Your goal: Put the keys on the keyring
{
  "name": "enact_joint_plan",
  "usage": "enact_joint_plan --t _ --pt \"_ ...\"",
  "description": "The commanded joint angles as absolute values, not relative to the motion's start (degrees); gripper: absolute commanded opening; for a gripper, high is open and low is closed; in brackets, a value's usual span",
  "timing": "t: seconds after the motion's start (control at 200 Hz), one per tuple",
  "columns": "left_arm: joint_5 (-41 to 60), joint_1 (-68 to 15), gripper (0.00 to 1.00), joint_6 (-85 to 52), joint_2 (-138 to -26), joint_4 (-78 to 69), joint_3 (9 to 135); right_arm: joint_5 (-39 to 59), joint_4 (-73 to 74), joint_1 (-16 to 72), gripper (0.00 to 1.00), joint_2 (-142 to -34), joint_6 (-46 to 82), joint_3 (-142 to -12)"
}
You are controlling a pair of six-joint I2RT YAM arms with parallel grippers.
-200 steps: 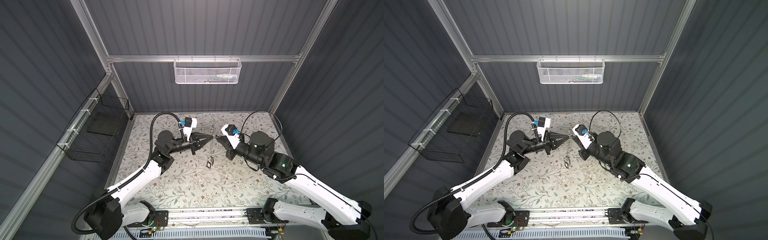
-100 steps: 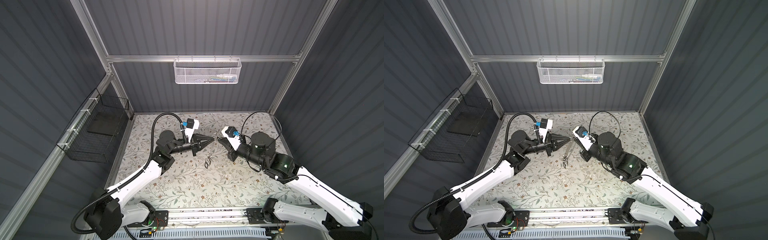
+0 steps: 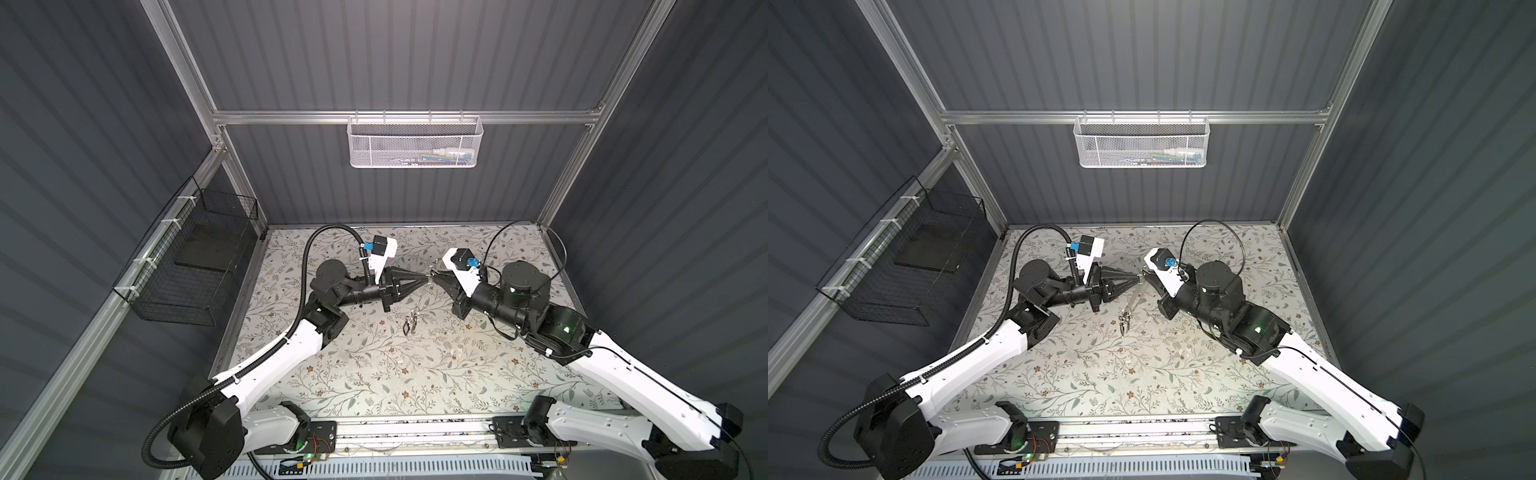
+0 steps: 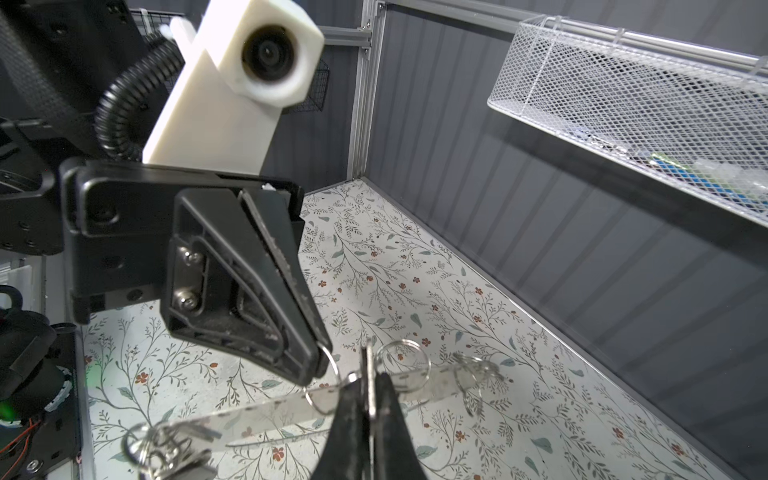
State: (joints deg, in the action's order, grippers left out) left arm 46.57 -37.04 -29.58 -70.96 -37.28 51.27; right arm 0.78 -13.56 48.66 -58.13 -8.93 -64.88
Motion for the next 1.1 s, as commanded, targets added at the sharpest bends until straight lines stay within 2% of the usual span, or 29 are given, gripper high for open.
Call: enact_joint_plan --t 0.0,0.485,0.73,1.096 --pt "45.0 -37.2 0.0 -29.6 -69.6 -39.1 52.0 3.0 -11.2 48.7 0.04 -58.2 -7.1 -63.6" --pt "43.9 -37.2 0.0 -24.6 -69.2 -31.8 52.8 -0.6 -10.8 48.5 0.07 -54.8 -8.3 -61.8" --pt "47.3 -37.2 0.0 -24.8 -71.1 -30.3 54.0 -0.1 -11.7 48.2 0.08 -55.9 -9.1 -63.7" --pt "46.2 -37.2 0.0 -23.5 -69.4 -29.1 53.3 0.0 -13.5 48.1 0.08 -57.3 -9.9 -66.1"
